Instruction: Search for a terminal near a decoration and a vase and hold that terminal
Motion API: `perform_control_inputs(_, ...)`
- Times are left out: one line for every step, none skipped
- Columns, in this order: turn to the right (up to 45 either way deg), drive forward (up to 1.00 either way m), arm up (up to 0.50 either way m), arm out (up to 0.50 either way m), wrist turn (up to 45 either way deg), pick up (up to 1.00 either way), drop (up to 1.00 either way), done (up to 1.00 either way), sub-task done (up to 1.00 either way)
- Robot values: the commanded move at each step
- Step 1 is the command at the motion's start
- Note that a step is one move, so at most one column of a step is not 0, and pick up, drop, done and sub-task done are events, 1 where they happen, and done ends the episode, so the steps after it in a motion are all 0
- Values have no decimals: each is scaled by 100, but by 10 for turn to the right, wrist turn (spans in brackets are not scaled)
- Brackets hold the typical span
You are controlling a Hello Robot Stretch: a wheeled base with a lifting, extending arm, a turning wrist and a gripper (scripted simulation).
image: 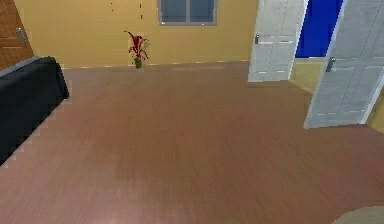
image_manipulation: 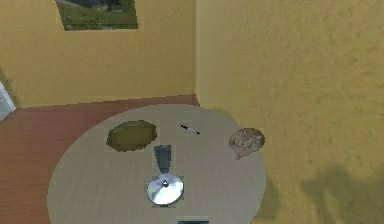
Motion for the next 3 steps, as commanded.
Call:
perform_control_inputs(0,0,0,34,0,0,0,0,0)
perform_control_inputs(0,0,0,0,450,0,0,0,0)
perform_control_inputs(0,0,0,0,450,0,0,0,0)
